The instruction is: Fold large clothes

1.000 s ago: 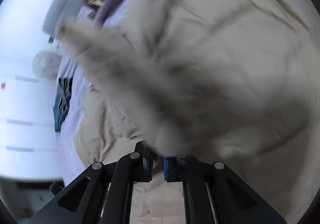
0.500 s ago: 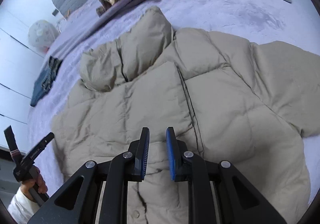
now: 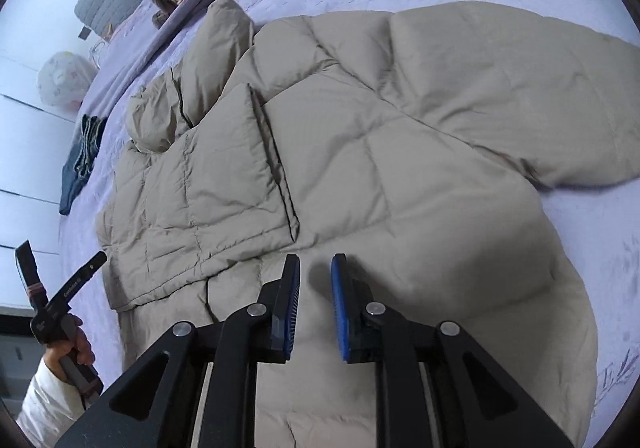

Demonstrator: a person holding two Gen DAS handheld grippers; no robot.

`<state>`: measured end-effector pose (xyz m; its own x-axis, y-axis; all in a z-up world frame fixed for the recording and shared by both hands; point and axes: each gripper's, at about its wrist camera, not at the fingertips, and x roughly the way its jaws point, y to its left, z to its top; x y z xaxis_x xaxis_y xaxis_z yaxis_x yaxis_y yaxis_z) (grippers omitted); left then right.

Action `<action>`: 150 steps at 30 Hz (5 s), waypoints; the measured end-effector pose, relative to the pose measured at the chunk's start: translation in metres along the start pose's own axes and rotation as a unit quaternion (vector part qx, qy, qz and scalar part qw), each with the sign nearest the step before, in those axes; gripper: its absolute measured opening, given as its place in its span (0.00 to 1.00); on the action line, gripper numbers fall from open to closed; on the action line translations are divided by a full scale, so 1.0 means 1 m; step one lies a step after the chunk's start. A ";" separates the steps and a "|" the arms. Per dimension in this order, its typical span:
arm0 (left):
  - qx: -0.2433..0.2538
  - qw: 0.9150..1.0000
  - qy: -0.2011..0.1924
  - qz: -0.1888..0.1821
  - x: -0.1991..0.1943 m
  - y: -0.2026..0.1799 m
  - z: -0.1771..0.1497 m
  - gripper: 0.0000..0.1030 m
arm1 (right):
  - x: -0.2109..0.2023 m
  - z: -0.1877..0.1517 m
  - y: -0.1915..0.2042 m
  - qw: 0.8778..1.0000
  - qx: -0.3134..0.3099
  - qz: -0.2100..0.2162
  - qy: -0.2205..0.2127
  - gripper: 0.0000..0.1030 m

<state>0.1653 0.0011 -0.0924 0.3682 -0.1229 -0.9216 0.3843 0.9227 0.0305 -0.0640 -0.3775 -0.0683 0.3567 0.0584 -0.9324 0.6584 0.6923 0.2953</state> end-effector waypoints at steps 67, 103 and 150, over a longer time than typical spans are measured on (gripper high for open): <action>0.136 0.987 0.043 -0.080 -0.062 -0.290 -0.034 1.00 | -0.064 0.066 -0.355 0.778 0.465 0.365 -0.214 0.10; -0.022 0.996 0.047 -0.073 -0.021 -0.103 -0.029 1.00 | 0.039 0.059 0.038 0.989 -0.028 0.142 0.007 0.76; -0.044 0.954 0.065 -0.291 0.013 -0.104 -0.004 0.09 | -0.001 0.056 -0.089 0.973 0.179 0.125 -0.069 0.05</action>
<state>0.1269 -0.0956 -0.1092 0.0034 -0.5815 -0.8135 0.4174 0.7401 -0.5273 -0.0859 -0.4792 -0.0820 0.6050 0.0787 -0.7923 0.7197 0.3717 0.5864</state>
